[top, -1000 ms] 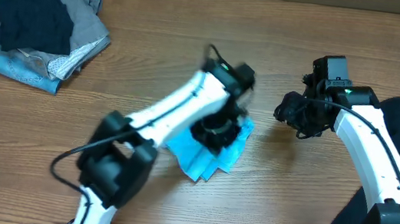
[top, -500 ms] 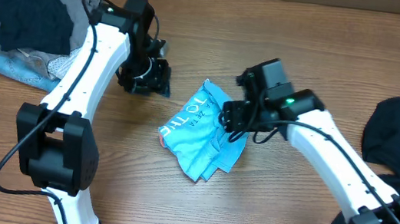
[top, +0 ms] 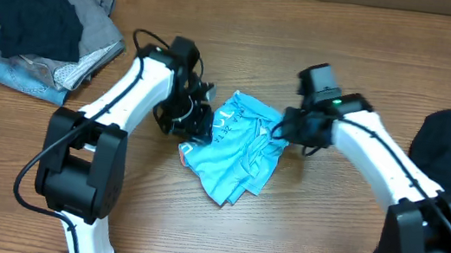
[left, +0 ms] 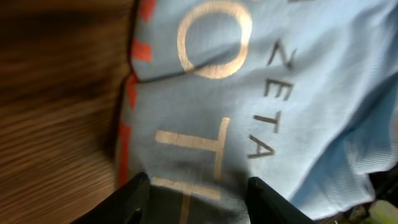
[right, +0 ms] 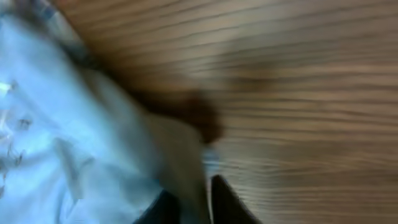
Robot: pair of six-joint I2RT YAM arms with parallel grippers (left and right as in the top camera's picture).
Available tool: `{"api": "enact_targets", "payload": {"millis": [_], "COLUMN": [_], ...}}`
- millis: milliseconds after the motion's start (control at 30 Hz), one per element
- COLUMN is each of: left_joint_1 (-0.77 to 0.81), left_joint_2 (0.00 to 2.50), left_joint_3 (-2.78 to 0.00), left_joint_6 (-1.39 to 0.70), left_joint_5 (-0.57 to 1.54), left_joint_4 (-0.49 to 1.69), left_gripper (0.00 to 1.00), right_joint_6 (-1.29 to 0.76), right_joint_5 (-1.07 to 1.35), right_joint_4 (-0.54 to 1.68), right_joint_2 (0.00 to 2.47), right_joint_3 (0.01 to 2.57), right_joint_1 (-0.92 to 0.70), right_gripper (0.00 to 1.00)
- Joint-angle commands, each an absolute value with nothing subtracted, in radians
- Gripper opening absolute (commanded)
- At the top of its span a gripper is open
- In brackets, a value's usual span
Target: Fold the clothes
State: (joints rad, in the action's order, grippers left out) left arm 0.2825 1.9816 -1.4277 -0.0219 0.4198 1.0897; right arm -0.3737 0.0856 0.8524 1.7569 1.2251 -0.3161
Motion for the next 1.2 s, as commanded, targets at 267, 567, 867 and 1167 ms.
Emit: {"api": "enact_targets", "payload": {"millis": [267, 567, 867, 1167], "left_joint_1": [0.288, 0.288, 0.282, 0.237], "left_joint_2": [1.992, 1.992, 1.991, 1.974], "left_joint_3": [-1.38, -1.303, -1.269, -1.451], "left_joint_6": [0.004, -0.048, -0.052, -0.047], "left_joint_5": [0.425, 0.224, 0.223, 0.225], "left_joint_4": [1.066, 1.052, 1.042, 1.169], "left_gripper": [0.52, 0.17, 0.18, 0.29], "right_joint_6": [-0.168, -0.139, -0.222, -0.352], "right_joint_5": [0.356, 0.429, 0.368, 0.122], "right_joint_4": [0.901, 0.944, 0.918, 1.02], "right_joint_2": [1.648, 1.591, 1.761, 1.867], "right_joint_3": [1.246, 1.224, 1.185, 1.187], "right_joint_1": [-0.176, -0.341, -0.468, -0.454], "right_gripper": [0.42, 0.58, 0.49, 0.07]}}
